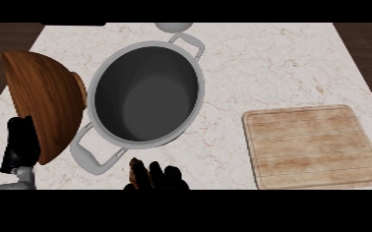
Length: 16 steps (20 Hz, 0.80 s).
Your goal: Pick the croissant from the cutting board and place it in the pot
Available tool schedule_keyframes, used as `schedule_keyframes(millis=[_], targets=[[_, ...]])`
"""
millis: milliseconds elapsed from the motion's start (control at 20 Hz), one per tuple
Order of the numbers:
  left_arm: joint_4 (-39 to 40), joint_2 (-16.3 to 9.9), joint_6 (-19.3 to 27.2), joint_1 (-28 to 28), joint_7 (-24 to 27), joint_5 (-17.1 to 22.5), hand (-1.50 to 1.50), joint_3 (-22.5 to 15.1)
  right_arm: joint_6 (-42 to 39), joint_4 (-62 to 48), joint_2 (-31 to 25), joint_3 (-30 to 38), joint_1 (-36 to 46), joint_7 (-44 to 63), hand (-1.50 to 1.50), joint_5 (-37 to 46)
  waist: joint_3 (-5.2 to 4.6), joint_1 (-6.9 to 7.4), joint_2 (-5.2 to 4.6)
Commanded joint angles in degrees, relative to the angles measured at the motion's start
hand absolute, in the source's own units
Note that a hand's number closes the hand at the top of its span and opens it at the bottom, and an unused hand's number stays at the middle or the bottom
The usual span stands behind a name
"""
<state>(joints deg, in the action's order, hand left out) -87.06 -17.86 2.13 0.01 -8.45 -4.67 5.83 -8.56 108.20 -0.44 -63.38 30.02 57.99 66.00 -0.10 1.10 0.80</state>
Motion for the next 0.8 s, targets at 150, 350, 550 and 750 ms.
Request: schedule_keyframes(millis=[150, 350, 550, 750], targets=[[1.01, 1.49, 1.24, -0.27, 1.32, -1.56, 0.0, -0.66, 8.15, 3.87, 0.41, 0.42, 8.49, 12.16, 1.5, -1.95, 0.0, -0.04, -0.55], [0.43, 1.82, 1.87, -2.2, -0.72, -2.11, 0.0, -0.8, 10.63, -0.49, 0.41, 6.21, 14.42, 11.25, 1.5, -6.27, 0.02, 0.0, -0.7], [-2.26, -0.75, -1.41, -0.31, -1.21, 0.57, 0.0, 1.77, 14.13, -5.02, 0.42, 11.88, 15.49, 4.53, 1.5, -8.35, 0.08, -0.12, -0.79], [-1.88, -0.64, -1.57, 1.49, 1.2, -0.14, 0.0, 2.1, 14.24, -10.33, 0.42, 19.8, 18.12, -1.59, 1.5, -13.17, 0.09, -0.23, -0.87]])
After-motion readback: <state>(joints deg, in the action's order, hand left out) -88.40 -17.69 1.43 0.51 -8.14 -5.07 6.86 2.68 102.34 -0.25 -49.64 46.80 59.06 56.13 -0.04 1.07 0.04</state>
